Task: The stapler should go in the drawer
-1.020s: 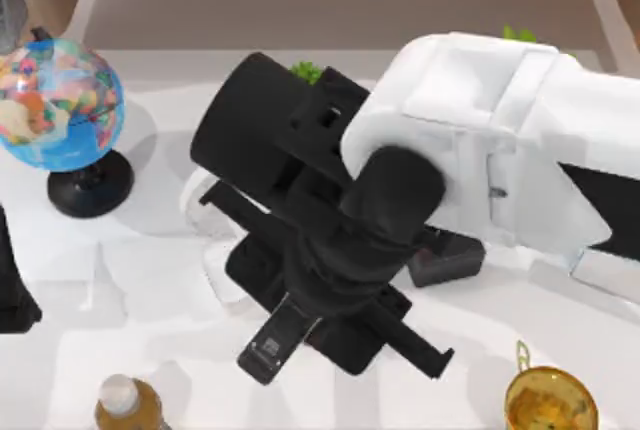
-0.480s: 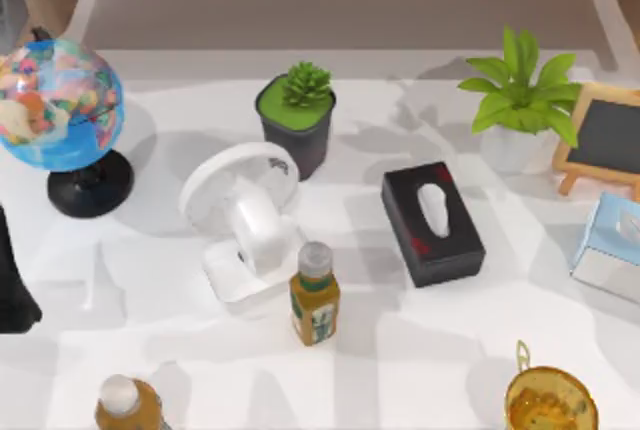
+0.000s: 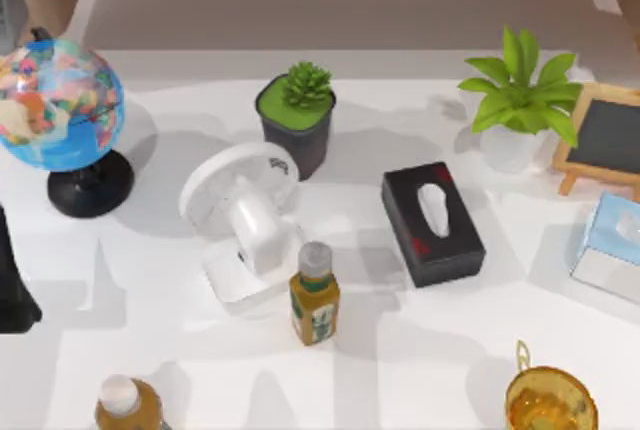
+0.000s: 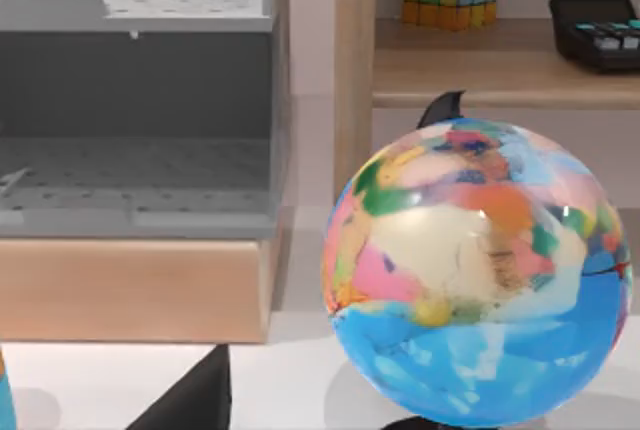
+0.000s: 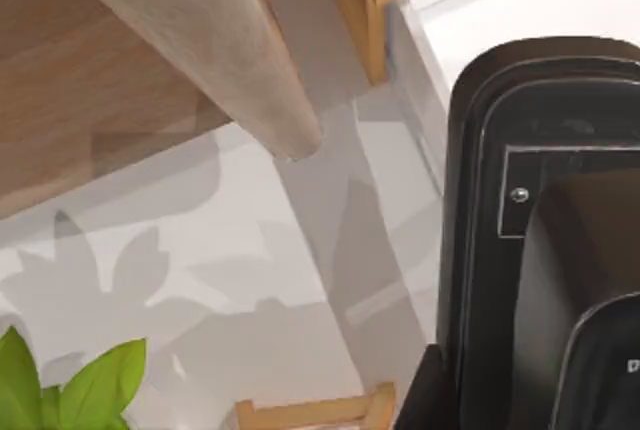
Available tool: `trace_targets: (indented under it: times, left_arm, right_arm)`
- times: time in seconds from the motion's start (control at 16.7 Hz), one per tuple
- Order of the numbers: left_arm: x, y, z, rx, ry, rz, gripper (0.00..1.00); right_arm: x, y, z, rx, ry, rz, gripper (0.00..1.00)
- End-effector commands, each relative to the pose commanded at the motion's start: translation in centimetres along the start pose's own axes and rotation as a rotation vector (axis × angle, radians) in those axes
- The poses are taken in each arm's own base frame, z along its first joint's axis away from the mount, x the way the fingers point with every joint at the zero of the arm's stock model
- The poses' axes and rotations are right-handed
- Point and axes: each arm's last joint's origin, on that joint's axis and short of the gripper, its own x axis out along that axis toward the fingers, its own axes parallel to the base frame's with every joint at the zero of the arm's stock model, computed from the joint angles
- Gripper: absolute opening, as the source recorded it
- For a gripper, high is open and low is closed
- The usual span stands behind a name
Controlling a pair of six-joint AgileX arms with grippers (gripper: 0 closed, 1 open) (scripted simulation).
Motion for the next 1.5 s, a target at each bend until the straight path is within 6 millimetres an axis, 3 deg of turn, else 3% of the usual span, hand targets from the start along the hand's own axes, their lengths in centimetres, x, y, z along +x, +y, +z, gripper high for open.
trace_targets:
  times: [0.12,0.3,0.48,0.66,1.02,1.14,1.5]
  left_arm:
    - [0.0,0.0,0.0,0.0,0.0,0.0,1.0]
    - [0.0,0.0,0.0,0.0,0.0,0.0,1.0]
    - [0.0,0.0,0.0,0.0,0.0,0.0,1.0]
    - [0.0,0.0,0.0,0.0,0.0,0.0,1.0]
    - [0.0,0.0,0.0,0.0,0.0,0.0,1.0]
    - [0.0,0.0,0.0,0.0,0.0,0.0,1.0]
    - [0.0,0.0,0.0,0.0,0.0,0.0,1.0]
  right_arm:
    - [4.7,-4.3,1.9,-0.091,0.094,-0.059,0.0]
    - [12.2,-9.5,2.8,-0.219,0.25,-0.07,0.0]
    - [18.9,-12.0,2.0,-0.332,0.38,-0.025,0.0]
    - [22.4,-13.0,0.9,-0.388,0.469,0.011,0.0]
    - [22.9,-12.9,0.7,-0.394,0.484,0.014,0.0]
    - [22.2,-12.7,1.1,-0.39,0.458,0.009,0.0]
    - [12.7,-13.3,4.1,-0.288,0.233,-0.077,0.0]
